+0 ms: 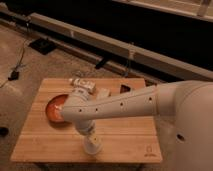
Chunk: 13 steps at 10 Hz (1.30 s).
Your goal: Place the ceramic cup over the eraser
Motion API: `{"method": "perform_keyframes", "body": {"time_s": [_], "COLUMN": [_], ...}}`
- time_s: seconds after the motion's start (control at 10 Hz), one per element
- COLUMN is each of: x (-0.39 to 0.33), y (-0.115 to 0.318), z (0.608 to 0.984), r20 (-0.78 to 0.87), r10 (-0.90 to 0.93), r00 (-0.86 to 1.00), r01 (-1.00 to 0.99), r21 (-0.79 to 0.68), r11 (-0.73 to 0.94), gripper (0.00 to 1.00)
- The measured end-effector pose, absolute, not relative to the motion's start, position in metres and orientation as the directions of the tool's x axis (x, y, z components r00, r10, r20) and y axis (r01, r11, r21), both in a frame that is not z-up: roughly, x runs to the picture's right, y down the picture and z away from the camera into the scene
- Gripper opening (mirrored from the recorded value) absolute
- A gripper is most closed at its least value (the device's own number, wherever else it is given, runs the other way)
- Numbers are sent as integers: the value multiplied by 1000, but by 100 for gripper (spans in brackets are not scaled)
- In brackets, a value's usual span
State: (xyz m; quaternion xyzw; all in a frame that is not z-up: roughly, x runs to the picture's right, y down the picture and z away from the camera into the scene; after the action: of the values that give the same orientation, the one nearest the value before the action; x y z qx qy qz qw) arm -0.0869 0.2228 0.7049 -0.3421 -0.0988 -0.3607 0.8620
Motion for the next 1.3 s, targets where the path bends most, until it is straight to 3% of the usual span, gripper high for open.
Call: {"method": "perform_keyframes", "body": {"time_s": [0.7,1.3], "x": [-73,-64], "y": [218,164], "z": [701,663], "r20": [408,406], "r10": [-499,-456], "r00": [764,792], "r01": [644,610], "r21": [-534,-506], "r11": [549,609], "gripper": [4,0]}}
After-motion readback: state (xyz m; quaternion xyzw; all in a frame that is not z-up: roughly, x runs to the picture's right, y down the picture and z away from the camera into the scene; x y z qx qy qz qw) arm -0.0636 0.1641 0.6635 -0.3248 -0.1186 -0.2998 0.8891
